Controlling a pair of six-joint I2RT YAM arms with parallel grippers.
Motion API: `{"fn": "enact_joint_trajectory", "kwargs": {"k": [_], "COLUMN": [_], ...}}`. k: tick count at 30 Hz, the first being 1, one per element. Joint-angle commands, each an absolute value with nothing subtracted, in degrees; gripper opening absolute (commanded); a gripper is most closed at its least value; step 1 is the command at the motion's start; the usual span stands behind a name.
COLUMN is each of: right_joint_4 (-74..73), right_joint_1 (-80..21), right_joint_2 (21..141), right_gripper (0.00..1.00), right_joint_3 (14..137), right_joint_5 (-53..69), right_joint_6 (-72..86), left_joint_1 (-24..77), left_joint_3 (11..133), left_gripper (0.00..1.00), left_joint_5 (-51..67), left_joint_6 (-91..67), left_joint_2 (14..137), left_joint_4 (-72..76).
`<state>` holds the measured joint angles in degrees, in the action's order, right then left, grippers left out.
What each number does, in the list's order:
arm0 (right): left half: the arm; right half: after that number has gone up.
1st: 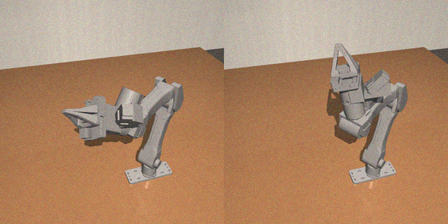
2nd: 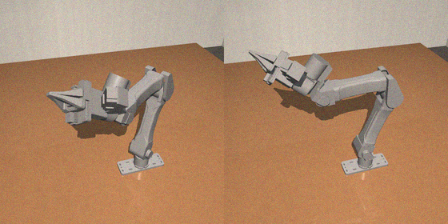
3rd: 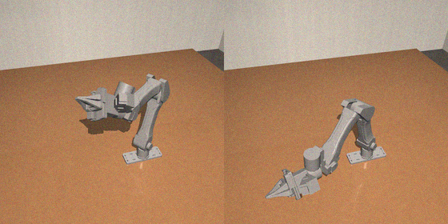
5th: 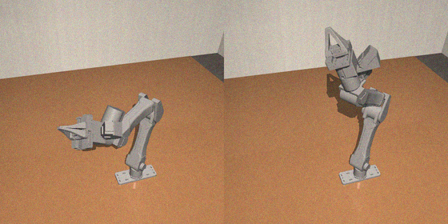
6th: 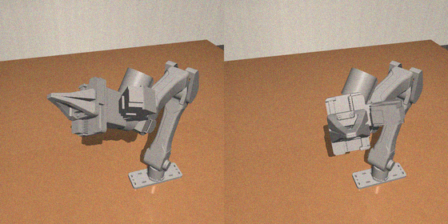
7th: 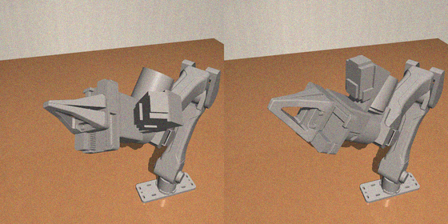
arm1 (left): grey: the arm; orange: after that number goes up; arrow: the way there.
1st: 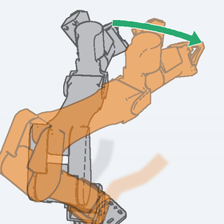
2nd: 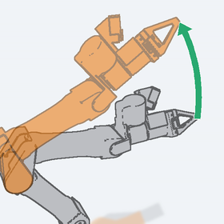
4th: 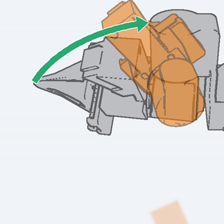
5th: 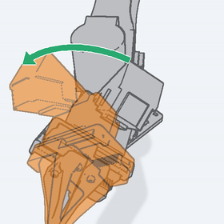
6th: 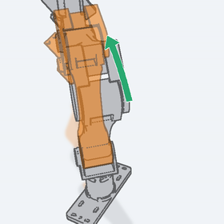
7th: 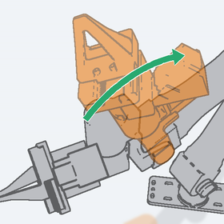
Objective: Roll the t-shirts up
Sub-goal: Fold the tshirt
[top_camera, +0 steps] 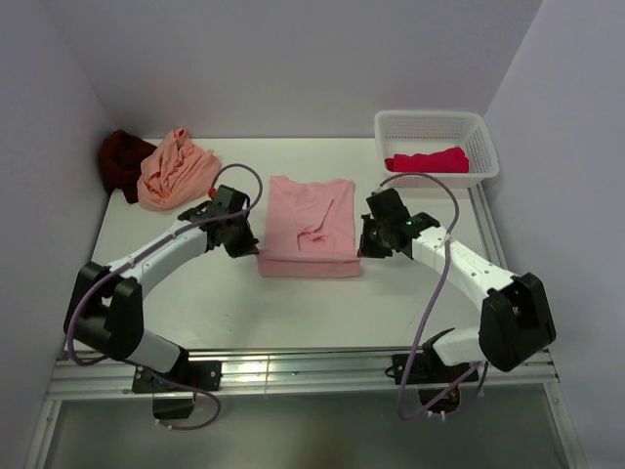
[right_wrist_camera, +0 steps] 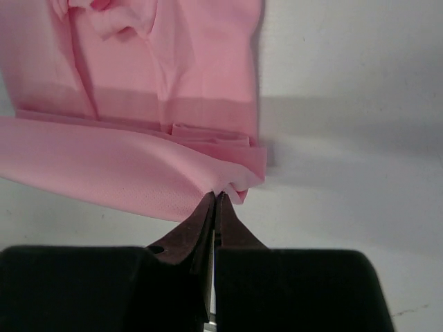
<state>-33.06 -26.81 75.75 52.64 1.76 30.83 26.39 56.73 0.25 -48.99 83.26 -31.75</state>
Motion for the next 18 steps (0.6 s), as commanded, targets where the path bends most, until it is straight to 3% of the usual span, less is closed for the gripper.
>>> {"fn": "enact_joint_trajectory", "kwargs": {"k": [1,16,17,18], "right_joint_4": [-31.47,-25.23,-24.53,-24.17], "right_joint_1": [-24.09,-20.74,-20.31,-19.95], "right_joint_2": [79.36,95.27,96.58,97.11], "right_gripper": [0.0,0.0,0.01,0.08], "right_joint_3": [56.68,63.98,64.25,64.6], "right_joint_5": [2.81,1.15,0.79,0.62], "right_joint_6": [27.51,28.83,29.35,29.44], "left_joint_1": [24.17,21.71,21.45,21.36], "left_joint_3": [61.95,70.83,71.19,71.45], "left_gripper": [0.0,0.0,0.01,0.05], "left_joint_5": [-0.44,0.88,0.62,0.53], "left_joint_6": [-45.27,-43.86,-43.94,-44.03], "left_joint_2": [87.88,103.44,104.32,104.5], "left_joint_4": [-30.85,-26.9,-26.72,-26.54]}}
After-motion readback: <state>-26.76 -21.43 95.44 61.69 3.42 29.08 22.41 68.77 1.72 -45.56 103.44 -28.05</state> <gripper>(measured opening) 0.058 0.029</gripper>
